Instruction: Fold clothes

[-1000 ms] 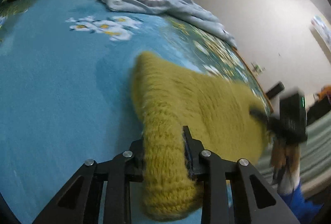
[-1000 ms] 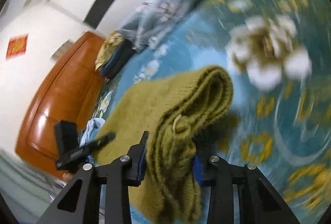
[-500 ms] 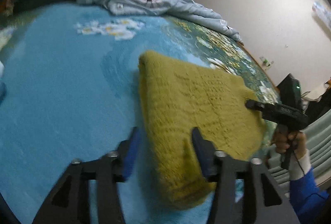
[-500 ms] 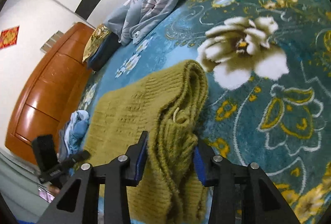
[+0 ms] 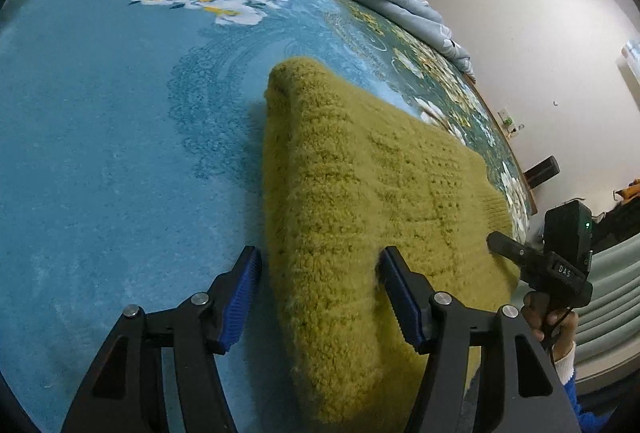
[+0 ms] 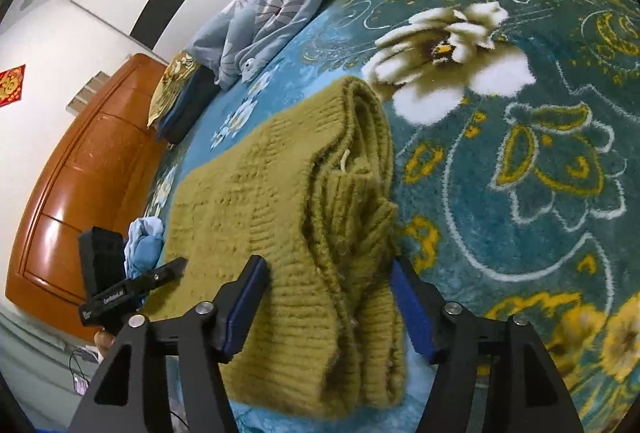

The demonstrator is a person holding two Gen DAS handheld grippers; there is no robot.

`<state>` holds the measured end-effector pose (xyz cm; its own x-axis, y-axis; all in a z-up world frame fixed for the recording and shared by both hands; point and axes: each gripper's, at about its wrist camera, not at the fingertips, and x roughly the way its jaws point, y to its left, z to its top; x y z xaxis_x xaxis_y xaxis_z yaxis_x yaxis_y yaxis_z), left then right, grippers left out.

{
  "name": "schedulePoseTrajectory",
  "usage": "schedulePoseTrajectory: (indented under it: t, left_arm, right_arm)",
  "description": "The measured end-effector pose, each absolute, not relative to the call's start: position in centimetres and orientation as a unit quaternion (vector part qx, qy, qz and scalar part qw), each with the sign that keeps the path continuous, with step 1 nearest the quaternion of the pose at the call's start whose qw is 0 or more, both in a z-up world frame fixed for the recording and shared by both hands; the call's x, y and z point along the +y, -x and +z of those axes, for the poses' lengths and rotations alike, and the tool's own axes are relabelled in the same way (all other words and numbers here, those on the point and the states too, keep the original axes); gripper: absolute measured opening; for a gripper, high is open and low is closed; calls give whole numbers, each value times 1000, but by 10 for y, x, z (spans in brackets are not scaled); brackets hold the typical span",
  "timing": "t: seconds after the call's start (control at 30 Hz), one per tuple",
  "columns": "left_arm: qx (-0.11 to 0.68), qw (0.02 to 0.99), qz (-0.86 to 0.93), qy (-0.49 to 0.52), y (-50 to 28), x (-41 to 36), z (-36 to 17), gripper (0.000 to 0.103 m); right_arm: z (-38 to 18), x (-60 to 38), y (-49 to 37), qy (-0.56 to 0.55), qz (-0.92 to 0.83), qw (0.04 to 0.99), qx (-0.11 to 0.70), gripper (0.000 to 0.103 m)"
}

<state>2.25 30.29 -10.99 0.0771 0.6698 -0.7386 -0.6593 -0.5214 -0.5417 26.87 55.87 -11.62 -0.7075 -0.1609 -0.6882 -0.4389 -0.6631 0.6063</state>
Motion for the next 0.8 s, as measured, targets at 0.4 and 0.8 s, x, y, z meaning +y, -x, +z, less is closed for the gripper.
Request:
schedulePoseTrajectory:
  t: [0.4,0.8]
  left_arm:
    - [4,484,713,507,-44,299,-81,30]
    - [46,512,722,463,-83,328,-27,30]
  right_arm:
    - [-86,547,-255,365,845,84,381,39]
    - [-40,547,-277,345,882,51,318,38]
